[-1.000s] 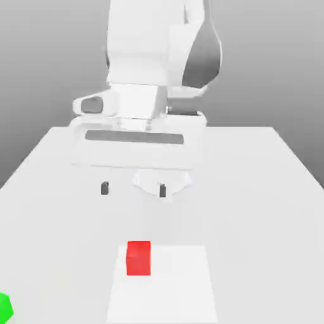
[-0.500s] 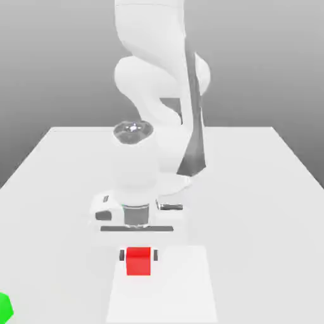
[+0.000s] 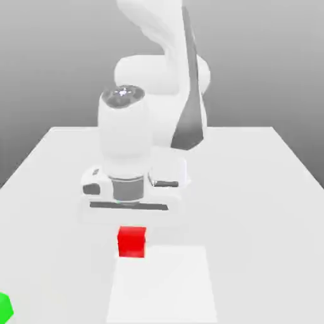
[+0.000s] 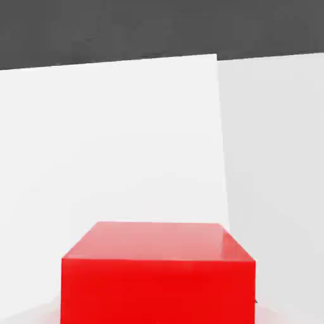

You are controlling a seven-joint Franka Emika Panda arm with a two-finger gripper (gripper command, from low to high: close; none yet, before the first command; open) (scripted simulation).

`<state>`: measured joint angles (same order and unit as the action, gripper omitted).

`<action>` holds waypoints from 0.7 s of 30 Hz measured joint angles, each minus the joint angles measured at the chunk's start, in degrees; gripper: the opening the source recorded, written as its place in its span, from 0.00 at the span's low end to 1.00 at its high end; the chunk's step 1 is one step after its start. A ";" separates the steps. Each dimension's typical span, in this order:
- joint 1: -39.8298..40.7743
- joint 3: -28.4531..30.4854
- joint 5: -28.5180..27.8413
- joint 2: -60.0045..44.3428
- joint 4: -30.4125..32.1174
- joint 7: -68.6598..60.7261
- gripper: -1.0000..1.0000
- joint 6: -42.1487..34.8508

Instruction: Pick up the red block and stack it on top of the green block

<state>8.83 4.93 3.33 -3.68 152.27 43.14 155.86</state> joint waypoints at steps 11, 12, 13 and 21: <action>6.13 7.85 4.54 -12.45 -22.85 16.60 0.00 -11.03; 6.69 8.67 4.84 -13.60 -24.93 18.20 0.00 -12.03; 7.21 9.50 5.16 -14.77 -26.98 19.77 0.00 -12.99; 9.56 8.95 8.54 -23.44 -30.94 20.54 1.00 -8.59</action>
<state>18.39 13.88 11.87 -27.12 121.33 63.67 147.27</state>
